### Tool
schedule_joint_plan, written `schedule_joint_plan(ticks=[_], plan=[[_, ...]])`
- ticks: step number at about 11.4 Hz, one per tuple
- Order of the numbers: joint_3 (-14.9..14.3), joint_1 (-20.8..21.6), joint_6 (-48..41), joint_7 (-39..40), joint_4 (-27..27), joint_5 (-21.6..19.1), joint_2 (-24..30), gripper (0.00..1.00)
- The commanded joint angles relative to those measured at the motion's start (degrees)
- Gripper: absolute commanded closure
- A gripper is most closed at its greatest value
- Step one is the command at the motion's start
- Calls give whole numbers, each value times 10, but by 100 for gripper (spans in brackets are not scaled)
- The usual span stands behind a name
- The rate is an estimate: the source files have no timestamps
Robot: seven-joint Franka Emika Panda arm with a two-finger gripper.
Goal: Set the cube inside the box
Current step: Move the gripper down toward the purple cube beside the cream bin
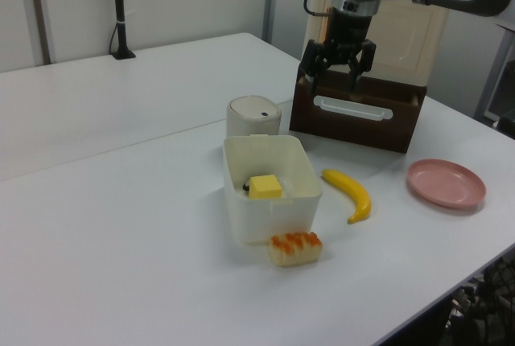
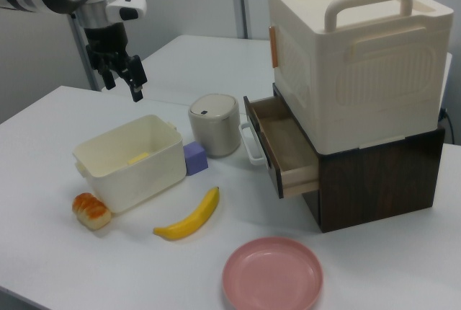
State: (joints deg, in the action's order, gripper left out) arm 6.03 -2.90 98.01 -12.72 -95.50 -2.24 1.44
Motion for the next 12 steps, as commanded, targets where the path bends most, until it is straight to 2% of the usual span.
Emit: schedule_joint_plan(ticks=[1, 9, 12], plan=[[-1, 1, 18, -4, -13, -7, 9, 0], [-1, 0, 21, -5, -15, -7, 9, 0], [-1, 1, 69, -16, -34, -11, 9, 0]])
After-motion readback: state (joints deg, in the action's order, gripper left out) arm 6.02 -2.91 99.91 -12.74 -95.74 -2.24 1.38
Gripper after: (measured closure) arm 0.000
